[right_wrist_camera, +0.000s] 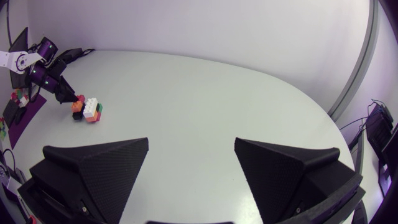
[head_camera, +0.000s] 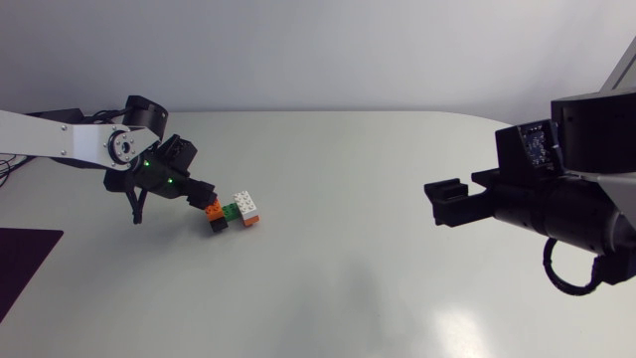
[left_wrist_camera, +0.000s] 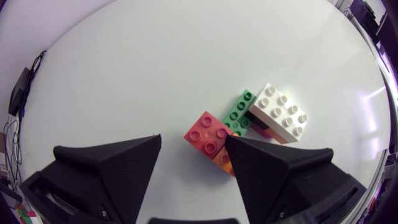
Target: Disassemble duplo
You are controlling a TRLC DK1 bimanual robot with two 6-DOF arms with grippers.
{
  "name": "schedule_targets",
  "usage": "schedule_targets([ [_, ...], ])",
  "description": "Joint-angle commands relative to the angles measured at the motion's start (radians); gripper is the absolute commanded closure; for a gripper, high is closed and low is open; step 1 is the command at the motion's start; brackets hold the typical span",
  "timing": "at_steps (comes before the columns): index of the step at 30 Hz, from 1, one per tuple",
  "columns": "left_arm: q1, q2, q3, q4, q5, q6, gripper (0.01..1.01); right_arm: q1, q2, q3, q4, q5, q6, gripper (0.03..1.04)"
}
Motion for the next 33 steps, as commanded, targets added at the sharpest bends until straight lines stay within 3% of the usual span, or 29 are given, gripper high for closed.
schedule_targets([
  [1,0.03,0.053,0.022,-0.016,-0.001,0.005,0.326,0.007,-0.003,0.01,-0.014,0.01,0.023,0.07],
  [10,0.006,0.079,0.02,-0.091,0.134,0.065,0.33,0.01,0.008,0.002,-0.006,0.014,0.031,0.07],
  [18,-0.145,0.052,-0.029,-0.145,0.151,0.119,0.328,0.021,-0.007,0.002,-0.054,0.014,0.033,0.07],
  [25,-0.287,0.02,-0.063,-0.145,0.153,0.097,0.328,0.098,0.112,0.041,-0.089,0.005,0.068,0.07],
  [33,-0.336,0.01,-0.083,-0.14,0.151,0.067,0.328,0.233,0.263,0.098,-0.088,0.001,0.023,0.07],
])
